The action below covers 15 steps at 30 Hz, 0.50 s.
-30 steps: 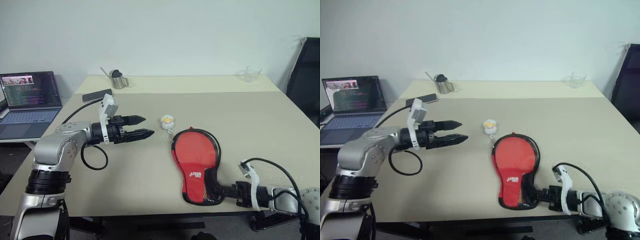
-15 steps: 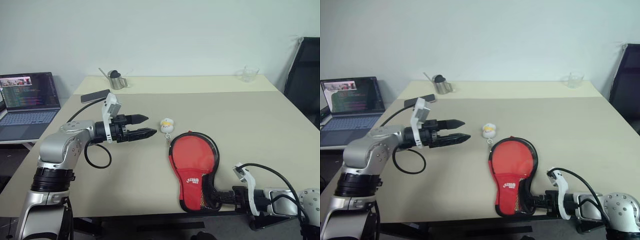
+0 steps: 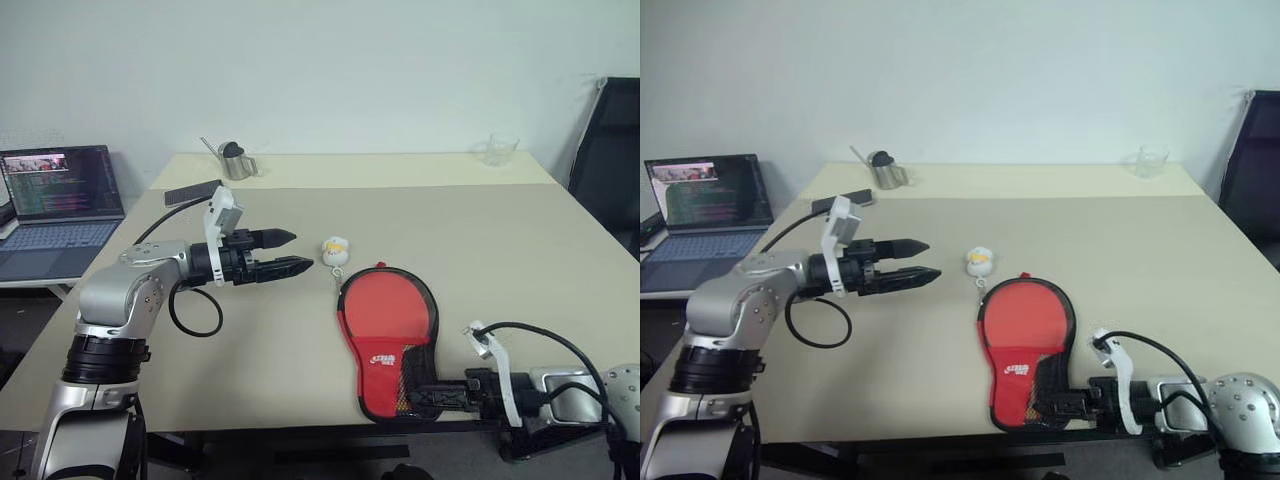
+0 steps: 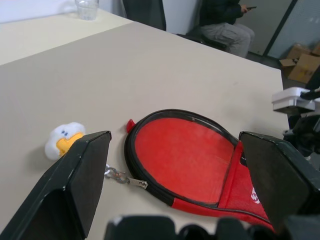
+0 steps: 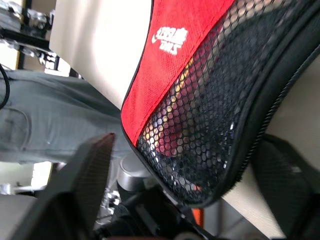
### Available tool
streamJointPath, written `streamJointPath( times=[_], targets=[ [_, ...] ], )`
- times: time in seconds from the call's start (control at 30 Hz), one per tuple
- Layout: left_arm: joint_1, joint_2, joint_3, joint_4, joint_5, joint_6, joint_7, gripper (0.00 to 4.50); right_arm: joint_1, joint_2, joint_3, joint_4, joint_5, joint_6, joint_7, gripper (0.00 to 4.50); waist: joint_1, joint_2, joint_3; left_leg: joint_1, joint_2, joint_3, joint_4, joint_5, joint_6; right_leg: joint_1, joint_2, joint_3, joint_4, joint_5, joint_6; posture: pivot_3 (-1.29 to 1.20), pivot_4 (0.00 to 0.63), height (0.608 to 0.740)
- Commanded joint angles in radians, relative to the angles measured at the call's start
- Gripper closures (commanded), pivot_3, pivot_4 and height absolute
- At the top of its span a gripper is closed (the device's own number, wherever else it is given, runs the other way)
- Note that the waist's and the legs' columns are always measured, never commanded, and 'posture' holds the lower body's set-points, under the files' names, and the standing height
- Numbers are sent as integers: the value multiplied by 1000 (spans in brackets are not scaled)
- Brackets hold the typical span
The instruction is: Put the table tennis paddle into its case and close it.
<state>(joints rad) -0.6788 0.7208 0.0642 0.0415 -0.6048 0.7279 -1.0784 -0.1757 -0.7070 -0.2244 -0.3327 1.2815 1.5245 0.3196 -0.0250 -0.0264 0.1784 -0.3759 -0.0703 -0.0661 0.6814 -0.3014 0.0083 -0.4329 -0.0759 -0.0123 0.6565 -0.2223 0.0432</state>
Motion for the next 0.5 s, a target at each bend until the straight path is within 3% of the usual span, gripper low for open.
streamJointPath(
  times=[0.03,0.13,0.27,0.4,0.5],
  targets=[
    [-13,17,50,-11,-7,-19,9,0,26,-195,-63,-65,-127,-129,144,49,7,0,0,0,-1,0,0,0,0,0,1,0,0,0,0,0,150,740],
    [-13,23,60,1,2,-27,15,0,36,-301,-115,-62,-201,-250,256,49,13,0,0,0,0,-1,0,0,0,1,2,-2,-2,0,0,0,150,740],
    [-56,-2,58,72,46,-58,75,0,-111,-281,-89,-34,-277,-380,271,49,8,-1,1,7,7,1,-1,0,0,10,5,-1,-10,0,0,0,150,740],
    [-102,-43,18,140,122,-109,140,0,-294,-36,25,-23,-379,-543,157,49,6,-4,0,11,10,2,-3,-1,0,13,7,-1,-11,1,-1,0,150,740],
    [-154,-87,-28,219,195,-133,196,0,-334,185,312,71,-759,-879,39,49,5,-4,0,11,9,2,-3,0,-2,12,7,0,-10,1,-2,0,150,740]
  ],
)
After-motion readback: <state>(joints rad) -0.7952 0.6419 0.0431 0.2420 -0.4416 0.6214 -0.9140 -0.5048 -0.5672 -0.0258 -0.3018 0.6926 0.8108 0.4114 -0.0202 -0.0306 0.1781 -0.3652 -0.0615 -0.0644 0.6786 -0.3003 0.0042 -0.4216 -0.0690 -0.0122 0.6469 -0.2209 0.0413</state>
